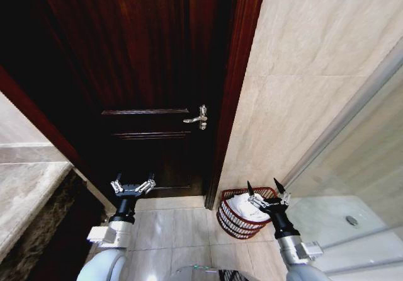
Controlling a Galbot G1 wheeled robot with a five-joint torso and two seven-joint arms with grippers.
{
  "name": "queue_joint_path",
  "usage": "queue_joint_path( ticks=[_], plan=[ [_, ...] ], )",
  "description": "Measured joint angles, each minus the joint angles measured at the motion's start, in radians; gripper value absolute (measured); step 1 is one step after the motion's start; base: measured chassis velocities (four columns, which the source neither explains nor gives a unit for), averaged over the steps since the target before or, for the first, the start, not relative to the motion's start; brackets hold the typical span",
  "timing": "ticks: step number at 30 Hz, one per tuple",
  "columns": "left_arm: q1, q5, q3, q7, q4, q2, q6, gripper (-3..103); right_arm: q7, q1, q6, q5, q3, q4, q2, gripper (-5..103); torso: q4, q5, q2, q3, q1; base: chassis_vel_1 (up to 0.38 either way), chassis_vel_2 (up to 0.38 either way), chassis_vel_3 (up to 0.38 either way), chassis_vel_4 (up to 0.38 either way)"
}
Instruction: Discard the used towel into the hamper.
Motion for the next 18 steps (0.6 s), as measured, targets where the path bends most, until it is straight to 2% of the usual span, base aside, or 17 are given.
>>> queue_joint_path(
  ticks=[7,18],
  plan=[
    [0.000,0.000,0.000,0.000,0.000,0.000,0.000,100,-0.016,-0.009,0.031,-0.025,-0.022,0.032,0.019,100,0.0000,0.0000,0.000,0.000,0.000,0.000,0.000,0.000,0.000],
    [0.000,0.000,0.000,0.000,0.000,0.000,0.000,100,-0.005,-0.011,0.033,-0.031,-0.043,0.061,0.030,100,0.0000,-0.0001,0.001,0.000,0.000,0.000,0.000,0.000,0.000]
  ],
)
